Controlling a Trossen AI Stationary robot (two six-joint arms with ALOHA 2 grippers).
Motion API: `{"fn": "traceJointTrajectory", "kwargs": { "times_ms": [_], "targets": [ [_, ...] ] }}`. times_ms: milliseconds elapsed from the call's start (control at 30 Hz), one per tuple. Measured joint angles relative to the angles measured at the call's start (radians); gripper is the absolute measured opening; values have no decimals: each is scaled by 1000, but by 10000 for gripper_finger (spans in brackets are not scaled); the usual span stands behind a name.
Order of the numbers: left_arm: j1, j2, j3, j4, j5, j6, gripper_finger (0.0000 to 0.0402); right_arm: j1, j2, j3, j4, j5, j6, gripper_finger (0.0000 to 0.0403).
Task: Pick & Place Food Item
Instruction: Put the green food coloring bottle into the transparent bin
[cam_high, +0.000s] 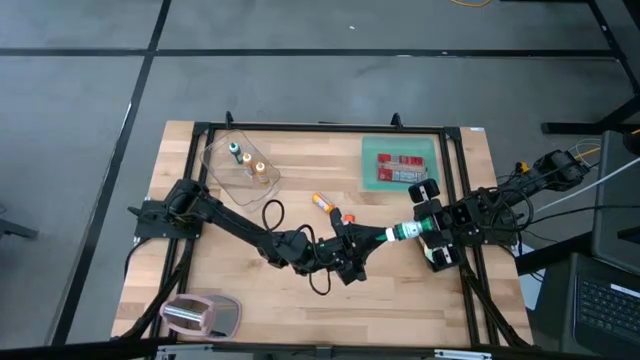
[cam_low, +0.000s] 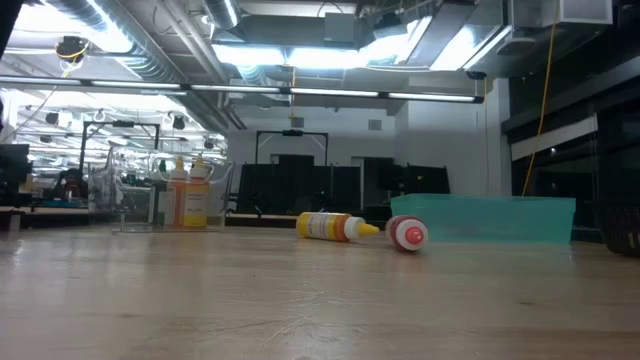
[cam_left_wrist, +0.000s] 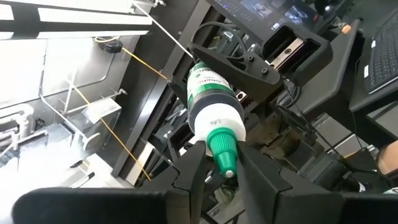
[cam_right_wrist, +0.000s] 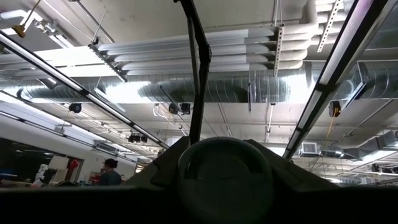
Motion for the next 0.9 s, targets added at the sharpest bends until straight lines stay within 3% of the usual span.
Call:
{"fn": "traceJointTrajectory", "kwargs": {
  "times_ms": [267, 633, 900],
  "targets": [
    [-3, 0, 0, -1, 26, 0, 88, 0, 0, 0, 1, 0, 0, 132],
    [-6, 0, 0, -19, 41, -8, 129, 0, 1, 0, -1, -18, 0, 132],
    [-7, 0, 0, -1, 50, -9, 106, 0, 1, 0, -2, -10, 0, 132]
  ]
}}
